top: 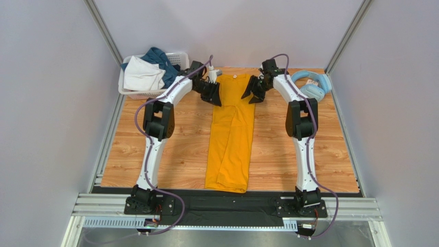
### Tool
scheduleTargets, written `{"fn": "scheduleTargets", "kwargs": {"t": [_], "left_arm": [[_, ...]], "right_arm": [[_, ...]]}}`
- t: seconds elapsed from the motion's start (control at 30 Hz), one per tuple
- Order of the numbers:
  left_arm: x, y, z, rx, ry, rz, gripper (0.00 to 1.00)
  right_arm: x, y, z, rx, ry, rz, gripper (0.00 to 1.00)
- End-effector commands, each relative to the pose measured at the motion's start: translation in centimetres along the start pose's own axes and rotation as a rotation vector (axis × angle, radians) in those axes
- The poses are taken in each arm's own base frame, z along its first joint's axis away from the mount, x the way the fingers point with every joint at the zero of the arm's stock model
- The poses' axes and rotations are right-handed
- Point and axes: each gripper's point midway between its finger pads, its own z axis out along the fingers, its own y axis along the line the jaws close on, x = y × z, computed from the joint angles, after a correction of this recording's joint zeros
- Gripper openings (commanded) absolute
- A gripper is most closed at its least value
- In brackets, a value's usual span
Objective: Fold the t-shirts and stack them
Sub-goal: Fold the tshirt
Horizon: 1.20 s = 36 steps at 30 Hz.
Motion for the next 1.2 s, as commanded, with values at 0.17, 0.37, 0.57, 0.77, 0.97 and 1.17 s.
{"fn": "scheduleTargets", "kwargs": {"t": [0.17, 0.37, 0.57, 0.77, 0.97, 1.17], "left_arm": [[3.0, -2.8, -0.2, 0.027, 0.063, 0.023, 0.41], [2.4, -1.0, 0.8, -0.018, 0.076, 0.02, 0.41], [1.4, 0.5, 1.8, -0.05, 0.061, 0.024, 0.41], [0.8, 2.1, 3.1, -0.068, 0.052, 0.002, 0.42], [0.2, 4.5, 3.5, -0.126, 0.027, -0.044, 0.44], [-1.6, 5.9, 2.7, -0.179, -0.037, -0.045, 0.48]], "right_arm": [[2.8, -1.3, 1.1, 0.041, 0.028, -0.035, 0.54], [2.1, -1.4, 2.2, 0.038, 0.029, -0.031, 0.54], [-0.3, -2.7, 3.9, 0.031, 0.011, -0.008, 0.53], [-1.7, -3.8, 4.9, 0.005, 0.005, 0.02, 0.52], [-2.7, -3.6, 4.8, -0.027, -0.02, 0.019, 0.52], [-4.5, -2.6, 4.8, -0.107, -0.052, 0.013, 0.52]]}}
